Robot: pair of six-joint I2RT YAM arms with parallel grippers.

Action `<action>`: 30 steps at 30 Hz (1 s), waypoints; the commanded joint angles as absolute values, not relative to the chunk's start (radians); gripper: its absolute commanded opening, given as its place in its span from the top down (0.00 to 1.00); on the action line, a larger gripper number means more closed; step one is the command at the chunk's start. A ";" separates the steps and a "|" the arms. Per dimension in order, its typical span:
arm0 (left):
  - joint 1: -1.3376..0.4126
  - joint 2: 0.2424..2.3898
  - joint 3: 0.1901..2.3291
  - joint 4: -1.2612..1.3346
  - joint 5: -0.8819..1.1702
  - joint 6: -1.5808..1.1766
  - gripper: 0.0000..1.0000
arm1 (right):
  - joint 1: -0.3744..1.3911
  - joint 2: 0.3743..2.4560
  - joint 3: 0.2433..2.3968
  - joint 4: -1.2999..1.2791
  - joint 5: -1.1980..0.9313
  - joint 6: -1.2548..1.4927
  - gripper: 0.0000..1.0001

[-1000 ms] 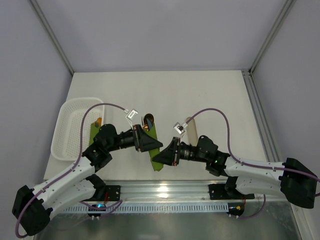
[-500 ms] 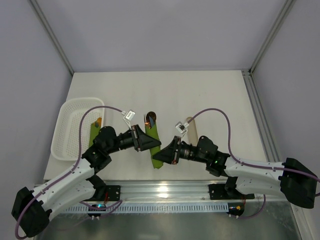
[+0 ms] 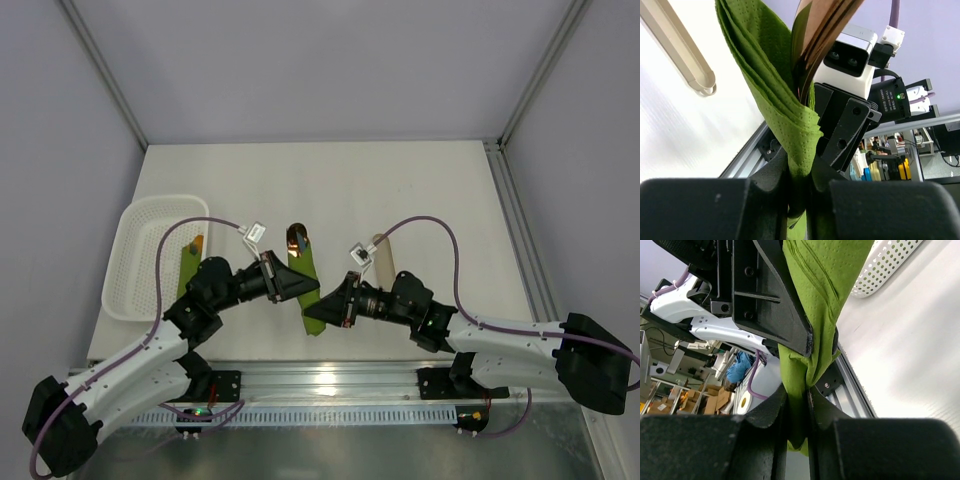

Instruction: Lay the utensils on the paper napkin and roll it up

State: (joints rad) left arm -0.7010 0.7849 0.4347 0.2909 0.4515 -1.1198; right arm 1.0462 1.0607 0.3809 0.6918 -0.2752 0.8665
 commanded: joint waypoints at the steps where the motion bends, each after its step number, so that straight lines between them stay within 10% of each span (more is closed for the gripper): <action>1: -0.703 0.759 0.440 0.353 0.402 -1.152 1.00 | 1.049 1.063 0.402 0.739 -0.247 0.819 0.96; 14: -0.701 0.756 0.480 0.227 0.321 -1.080 1.00 | 1.051 1.026 0.419 0.571 -0.270 0.747 0.37; 30: -0.493 0.695 0.597 -0.081 0.488 -0.963 1.00 | 1.051 0.844 0.520 0.181 -0.218 0.673 0.27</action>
